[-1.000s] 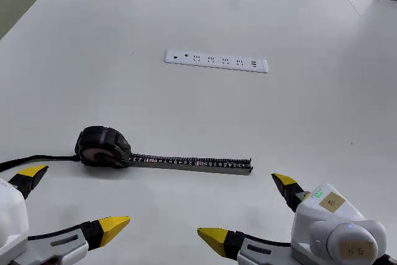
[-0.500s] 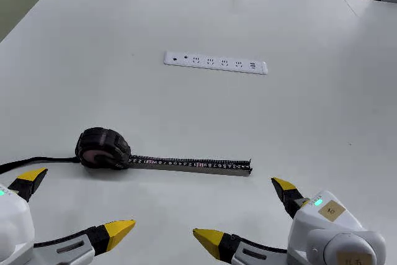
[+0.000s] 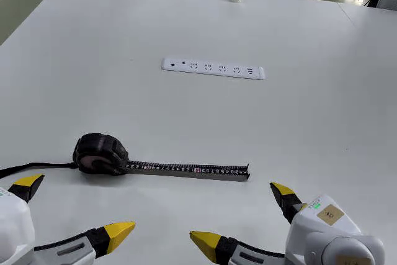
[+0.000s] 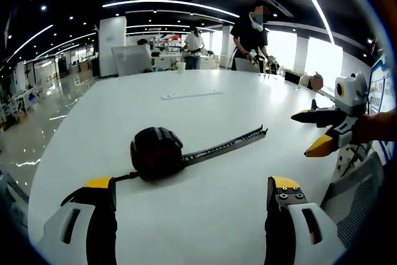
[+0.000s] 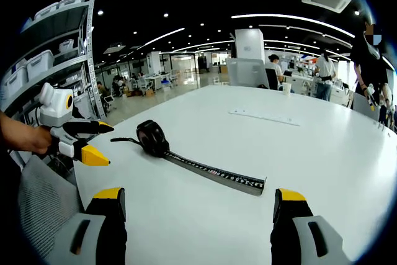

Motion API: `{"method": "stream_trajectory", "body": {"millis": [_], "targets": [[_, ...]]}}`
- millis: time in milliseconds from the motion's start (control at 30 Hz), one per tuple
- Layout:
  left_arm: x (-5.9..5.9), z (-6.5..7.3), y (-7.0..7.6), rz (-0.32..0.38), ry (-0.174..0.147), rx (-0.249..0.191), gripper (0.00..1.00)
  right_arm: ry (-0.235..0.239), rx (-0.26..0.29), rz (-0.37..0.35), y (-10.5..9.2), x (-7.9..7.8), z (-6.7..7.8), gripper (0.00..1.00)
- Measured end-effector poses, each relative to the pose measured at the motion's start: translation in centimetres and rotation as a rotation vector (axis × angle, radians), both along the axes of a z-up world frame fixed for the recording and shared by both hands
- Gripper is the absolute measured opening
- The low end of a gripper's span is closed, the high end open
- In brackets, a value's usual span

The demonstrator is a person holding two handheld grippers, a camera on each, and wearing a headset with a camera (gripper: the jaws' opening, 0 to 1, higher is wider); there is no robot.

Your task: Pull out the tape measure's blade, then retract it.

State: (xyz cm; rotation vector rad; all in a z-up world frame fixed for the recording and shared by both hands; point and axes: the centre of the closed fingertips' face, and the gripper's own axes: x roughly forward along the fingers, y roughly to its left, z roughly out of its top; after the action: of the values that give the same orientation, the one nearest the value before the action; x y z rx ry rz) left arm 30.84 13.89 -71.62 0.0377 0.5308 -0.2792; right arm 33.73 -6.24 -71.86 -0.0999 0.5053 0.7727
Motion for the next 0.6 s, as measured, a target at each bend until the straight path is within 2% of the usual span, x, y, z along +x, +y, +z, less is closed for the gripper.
{"method": "stream_trajectory", "body": {"millis": [600], "targets": [[0.34, 0.53, -0.13, 0.016, -0.004, -0.003, 0.99, 0.017, 0.009, -0.012, -0.04, -0.38, -0.21, 0.99]]}}
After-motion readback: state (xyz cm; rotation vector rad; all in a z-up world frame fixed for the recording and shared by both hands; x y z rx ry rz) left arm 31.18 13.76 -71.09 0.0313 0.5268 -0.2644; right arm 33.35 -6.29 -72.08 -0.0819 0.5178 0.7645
